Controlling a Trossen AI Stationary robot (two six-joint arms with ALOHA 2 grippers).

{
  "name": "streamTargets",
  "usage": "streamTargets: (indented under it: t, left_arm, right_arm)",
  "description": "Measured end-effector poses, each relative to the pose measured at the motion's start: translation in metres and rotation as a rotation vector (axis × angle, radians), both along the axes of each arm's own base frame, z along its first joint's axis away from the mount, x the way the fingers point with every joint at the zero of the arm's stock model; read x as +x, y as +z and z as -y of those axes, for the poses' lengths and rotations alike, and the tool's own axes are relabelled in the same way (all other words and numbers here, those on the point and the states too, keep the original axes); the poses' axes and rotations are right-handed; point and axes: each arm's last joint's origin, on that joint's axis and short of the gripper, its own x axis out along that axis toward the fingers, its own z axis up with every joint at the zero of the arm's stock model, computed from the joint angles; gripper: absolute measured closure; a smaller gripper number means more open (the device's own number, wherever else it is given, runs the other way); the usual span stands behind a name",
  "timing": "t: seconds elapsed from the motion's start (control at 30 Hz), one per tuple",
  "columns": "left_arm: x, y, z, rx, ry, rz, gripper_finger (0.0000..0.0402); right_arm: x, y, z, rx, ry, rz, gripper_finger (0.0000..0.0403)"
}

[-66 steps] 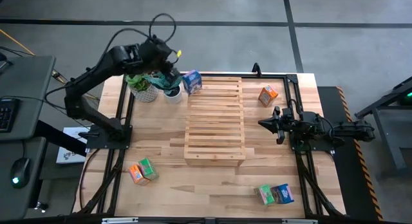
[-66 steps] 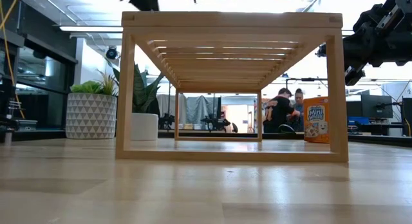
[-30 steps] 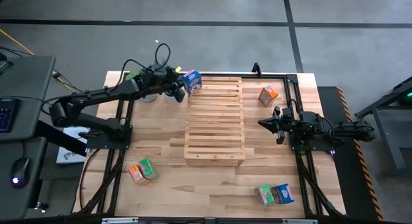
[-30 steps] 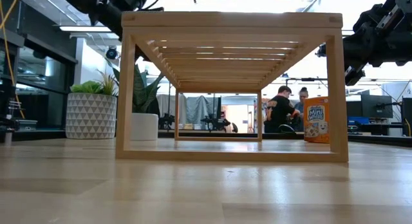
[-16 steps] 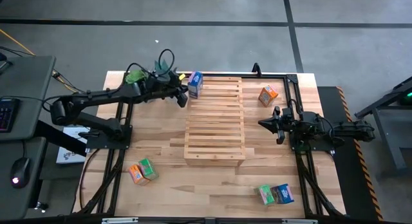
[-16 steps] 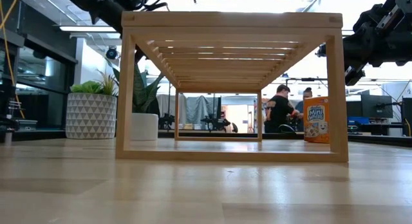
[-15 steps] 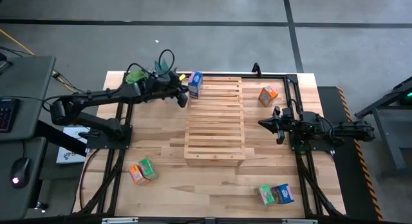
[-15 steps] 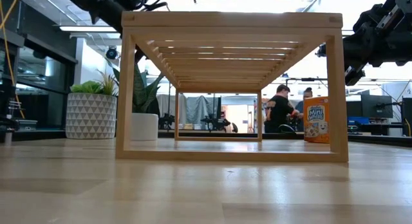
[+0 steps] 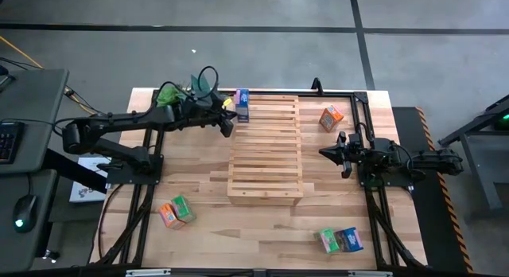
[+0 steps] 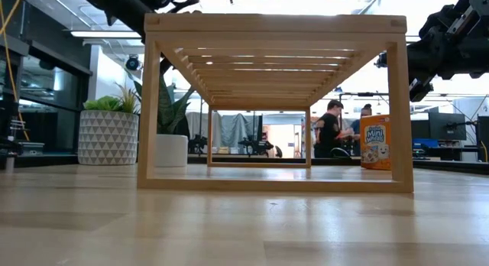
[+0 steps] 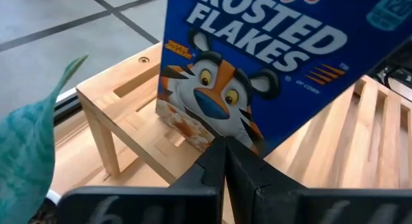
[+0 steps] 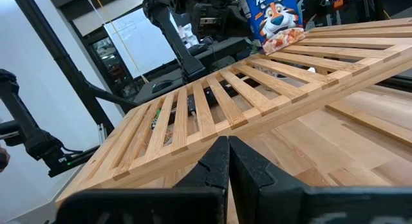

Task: Stack cereal on shelf
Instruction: Put the left blue cereal box on the shelf, then put the blue cereal box on the shelf aligned with the other blue cereal box

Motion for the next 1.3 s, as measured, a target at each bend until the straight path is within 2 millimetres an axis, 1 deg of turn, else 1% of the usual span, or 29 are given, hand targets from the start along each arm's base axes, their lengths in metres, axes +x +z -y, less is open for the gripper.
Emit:
streamTargets:
  t: [0.2,0.27,0.4,0.47,0.53,0.57,0.67,0.8,0.87,0.93,1.1,1.2,1.3]
  left_arm:
    - [0.000,-0.001,0.001,0.006,0.000,-0.015,0.0401]
    - [-0.006,0.001,0.000,0.029,0.015,-0.046,0.0401]
    - [-0.022,0.018,0.004,0.117,0.035,-0.034,0.0401]
    - [-0.028,0.028,0.011,0.177,0.013,0.020,0.0401]
    - [-0.034,0.030,0.019,0.249,-0.019,0.123,0.0401]
    - [-0.037,0.027,0.024,0.279,-0.042,0.169,0.0401]
    - [-0.049,0.008,0.036,0.336,-0.136,0.316,0.0401]
    - [-0.066,-0.018,0.050,0.347,-0.260,0.483,0.0401]
    - [-0.073,-0.026,0.055,0.350,-0.307,0.532,0.0401]
    - [-0.077,-0.029,0.058,0.349,-0.324,0.563,0.0401]
    - [-0.080,-0.028,0.060,0.332,-0.323,0.598,0.0401]
    - [-0.080,-0.028,0.060,0.318,-0.319,0.601,0.0401]
    - [-0.080,-0.027,0.059,0.323,-0.292,0.601,0.0401]
  right_arm:
    - [0.000,0.000,0.000,0.000,0.000,0.000,0.0403]
    - [0.000,0.000,0.000,0.000,0.000,0.000,0.0403]
    - [0.000,0.000,0.000,0.000,0.000,0.000,0.0403]
    - [0.000,0.000,0.000,0.000,0.000,0.000,0.0403]
    - [0.000,0.000,0.000,0.000,0.000,0.000,0.0403]
    - [0.000,0.000,0.000,0.000,0.000,0.000,0.0403]
    - [0.000,0.000,0.000,-0.017,0.011,-0.002,0.0403]
    - [0.000,0.000,-0.001,-0.069,0.016,-0.007,0.0403]
    - [0.000,0.000,-0.001,-0.071,0.016,-0.008,0.0403]
    - [0.000,0.000,-0.001,-0.068,0.016,-0.007,0.0403]
    - [0.000,0.002,0.000,-0.053,-0.011,0.019,0.0403]
    - [-0.002,0.014,0.003,0.029,-0.100,0.153,0.0403]
    - [-0.007,0.030,0.008,0.096,-0.281,0.334,0.0403]
